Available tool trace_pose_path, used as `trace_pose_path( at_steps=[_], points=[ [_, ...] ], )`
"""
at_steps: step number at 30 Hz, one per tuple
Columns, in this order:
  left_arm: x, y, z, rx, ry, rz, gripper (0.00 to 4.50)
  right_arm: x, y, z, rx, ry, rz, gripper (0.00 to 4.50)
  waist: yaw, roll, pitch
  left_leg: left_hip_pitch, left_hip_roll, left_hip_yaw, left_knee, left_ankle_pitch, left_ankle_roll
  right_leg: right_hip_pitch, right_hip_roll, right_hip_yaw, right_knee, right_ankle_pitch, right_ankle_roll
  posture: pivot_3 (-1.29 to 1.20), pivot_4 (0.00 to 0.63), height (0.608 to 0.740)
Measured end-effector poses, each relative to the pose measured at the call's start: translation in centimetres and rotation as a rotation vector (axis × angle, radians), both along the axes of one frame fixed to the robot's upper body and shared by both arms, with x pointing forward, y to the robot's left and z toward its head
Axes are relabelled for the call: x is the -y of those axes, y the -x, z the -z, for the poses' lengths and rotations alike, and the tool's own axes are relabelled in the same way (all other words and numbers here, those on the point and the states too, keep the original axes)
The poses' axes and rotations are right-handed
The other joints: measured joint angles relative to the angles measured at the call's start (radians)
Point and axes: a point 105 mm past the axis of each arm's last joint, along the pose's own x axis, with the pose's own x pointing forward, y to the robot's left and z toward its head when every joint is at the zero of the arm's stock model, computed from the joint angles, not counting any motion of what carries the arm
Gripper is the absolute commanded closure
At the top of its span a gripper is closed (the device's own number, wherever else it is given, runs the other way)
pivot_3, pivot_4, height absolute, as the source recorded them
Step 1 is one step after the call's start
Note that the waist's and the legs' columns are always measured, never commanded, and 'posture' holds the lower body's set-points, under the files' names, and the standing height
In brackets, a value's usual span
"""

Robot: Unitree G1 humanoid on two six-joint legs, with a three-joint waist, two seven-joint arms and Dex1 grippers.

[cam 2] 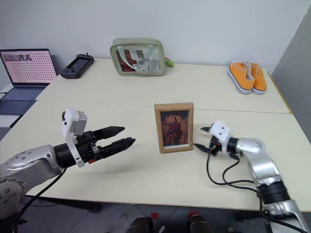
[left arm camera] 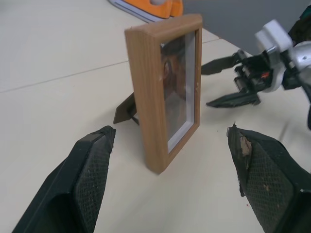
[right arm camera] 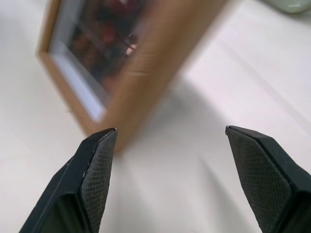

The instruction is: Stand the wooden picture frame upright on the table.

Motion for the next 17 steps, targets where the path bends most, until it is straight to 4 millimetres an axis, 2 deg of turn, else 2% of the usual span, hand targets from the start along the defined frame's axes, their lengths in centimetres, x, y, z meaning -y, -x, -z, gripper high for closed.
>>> trace_pose_path(
  at_steps=[5, 13, 17],
  points=[
    [0.6, -0.9, -0.5, 0.026, 0.014, 0.025, 0.55, -1.2, 2.3, -2.9, 0.008, -0.045, -0.022, 0.74, -0.004, 0.0, 0.0, 0.001, 0.0, 0.0, -0.001, 0.0, 0.0, 0.0, 0.0, 0.0, 0.0, 0.0, 0.0, 0.0, 0.15, 0.74],
    [0.7, -1.6, -0.7, 0.028, 0.011, 0.06, 0.55, -0.2, 3.3, -4.6, 0.023, -0.01, 0.02, 0.74, -0.001, 0.0, 0.0, -0.002, 0.0, 0.0, -0.002, 0.0, 0.0, 0.0, 0.0, 0.0, -0.006, 0.0, 0.001, 0.0, 0.15, 0.74],
    [0.7, -1.6, -0.7, 0.02, 0.007, 0.066, 0.55, -0.2, 3.5, -4.7, 0.015, -0.012, 0.022, 0.74, -0.001, 0.0, 0.0, -0.002, 0.0, 0.0, -0.003, 0.0, 0.0, 0.0, 0.0, 0.0, -0.006, 0.0, 0.001, 0.0, 0.15, 0.74]
  ],
)
